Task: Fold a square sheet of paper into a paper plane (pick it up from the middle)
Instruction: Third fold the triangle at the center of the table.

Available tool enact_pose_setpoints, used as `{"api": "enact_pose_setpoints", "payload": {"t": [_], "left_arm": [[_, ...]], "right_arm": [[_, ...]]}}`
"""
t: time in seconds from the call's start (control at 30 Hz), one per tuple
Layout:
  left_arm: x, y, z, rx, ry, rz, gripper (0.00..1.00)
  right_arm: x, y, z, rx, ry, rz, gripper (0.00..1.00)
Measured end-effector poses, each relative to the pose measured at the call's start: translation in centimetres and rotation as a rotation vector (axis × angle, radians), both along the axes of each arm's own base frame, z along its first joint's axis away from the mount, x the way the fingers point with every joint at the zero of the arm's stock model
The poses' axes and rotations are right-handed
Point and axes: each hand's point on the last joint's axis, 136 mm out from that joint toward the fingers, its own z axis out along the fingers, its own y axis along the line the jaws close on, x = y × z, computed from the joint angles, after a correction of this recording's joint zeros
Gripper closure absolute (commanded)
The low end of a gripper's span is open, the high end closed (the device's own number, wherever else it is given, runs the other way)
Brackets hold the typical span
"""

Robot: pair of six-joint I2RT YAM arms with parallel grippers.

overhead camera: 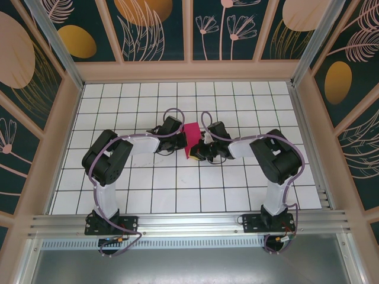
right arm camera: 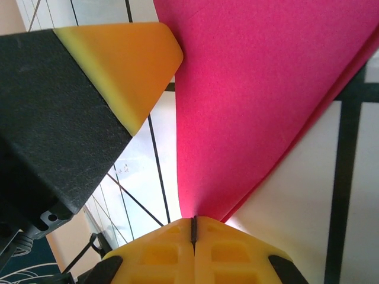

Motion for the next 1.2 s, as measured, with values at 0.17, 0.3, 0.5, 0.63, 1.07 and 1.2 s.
{"api": "enact_pose_setpoints", "payload": {"t": [0.17,0.3,0.5,0.63,1.07,1.2], "left_arm": [[0.0,0.0,0.0,0.0,0.0,0.0,1.0],[0.0,0.0,0.0,0.001,-0.001,0.001,1.0],[0.1,0.1,0.0,0.004,-0.004,0.004,1.0],[0.1,0.1,0.0,0.004,-0.004,0.004,1.0],[0.1,0.1,0.0,0.003,-0.006,0.004,1.0],[0.1,0.1,0.0,0.003,-0.006,0.004,1.0]], "right_arm": [[0.0,0.0,-0.7,-0.018,0.015,-0.002,1.0],[0.0,-0.1,-1.1,-0.036,0.025,-0.008,1.0],[0.0,0.2,-0.7,-0.033,0.011,-0.004,1.0],[-0.2,0.6,0.1,-0.021,-0.005,0.005,1.0],[-0.6,1.4,-0.6,-0.035,0.013,0.028,1.0],[-0.7,1.4,-0.9,-0.054,0.025,0.028,1.0]]}}
